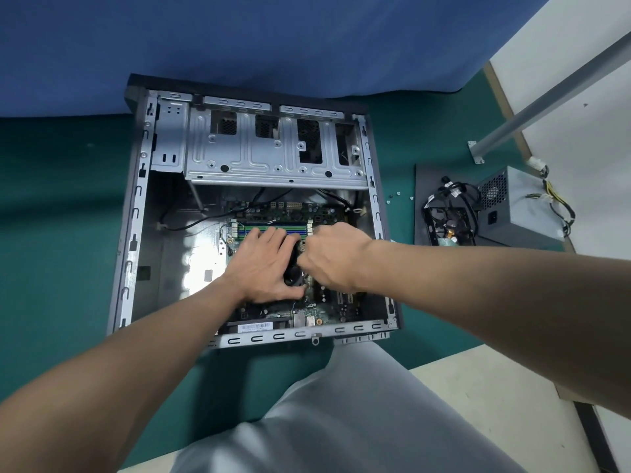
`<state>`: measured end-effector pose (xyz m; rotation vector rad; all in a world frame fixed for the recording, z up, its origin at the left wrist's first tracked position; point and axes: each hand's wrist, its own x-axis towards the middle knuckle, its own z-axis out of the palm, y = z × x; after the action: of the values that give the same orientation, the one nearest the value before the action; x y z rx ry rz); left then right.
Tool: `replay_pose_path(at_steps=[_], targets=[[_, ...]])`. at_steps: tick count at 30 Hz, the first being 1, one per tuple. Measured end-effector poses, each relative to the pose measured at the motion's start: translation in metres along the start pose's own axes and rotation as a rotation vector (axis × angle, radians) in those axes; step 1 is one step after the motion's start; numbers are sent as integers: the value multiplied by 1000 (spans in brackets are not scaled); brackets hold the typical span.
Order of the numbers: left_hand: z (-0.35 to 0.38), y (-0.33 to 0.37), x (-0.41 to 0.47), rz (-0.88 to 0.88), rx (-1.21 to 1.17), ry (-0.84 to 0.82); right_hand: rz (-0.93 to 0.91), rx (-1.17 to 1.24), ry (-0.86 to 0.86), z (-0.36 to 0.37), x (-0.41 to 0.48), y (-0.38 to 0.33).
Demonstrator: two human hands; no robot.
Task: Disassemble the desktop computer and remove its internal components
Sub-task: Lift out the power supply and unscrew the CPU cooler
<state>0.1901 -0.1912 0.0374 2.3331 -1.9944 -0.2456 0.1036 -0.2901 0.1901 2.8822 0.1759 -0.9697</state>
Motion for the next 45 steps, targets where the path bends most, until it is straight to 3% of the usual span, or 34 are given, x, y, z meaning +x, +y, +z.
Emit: replay_pose_path(at_steps=[4,7,8,10,12,17,20,23,25,28,30,31,33,36,40,42,45], targets=[[-1,-1,0,2,-6,2,309,511,-31,4,5,7],[-1,-1,-1,2,-1,3,740,1076,-46,8,16,8],[-2,-1,-1,0,-2,1,855,1246,-123,7,18,10],[-2,-1,-1,-1,0,-10,902,1388,-284,2,19,13],[-3,-1,-1,-1,2,-16,769,1207,-314,-3,20,15],[-5,0,-1,-7,-15,-8,165,240,-109,-4,6,3],[-5,1,-2,-4,-34,17,-102,-51,-35,0,2,6],[-4,0,-1,-12,-30,2,-5,101,-46,1,2,11],[-3,0,-1,-16,-30,6,137,342,-46,3,5,10],[-2,-1,-1,-9,-30,17,589,904,-22,6,14,7],[-1,-1,-1,-12,-34,13,863,1274,-172,3,17,7],[0,-1,-1,-18,-29,-5,883,1331,-281,0,16,7],[1,-1,0,-27,-13,-39,776,1151,-321,0,16,8],[1,-1,0,-31,-5,-40,473,502,-174,-2,8,2],[1,-1,0,-27,29,-84,-105,-179,-85,2,-3,-9],[1,-1,0,-28,39,-86,-211,-248,-57,4,-2,-10],[-1,-1,0,-20,17,-64,-19,94,-18,1,-2,-4]])
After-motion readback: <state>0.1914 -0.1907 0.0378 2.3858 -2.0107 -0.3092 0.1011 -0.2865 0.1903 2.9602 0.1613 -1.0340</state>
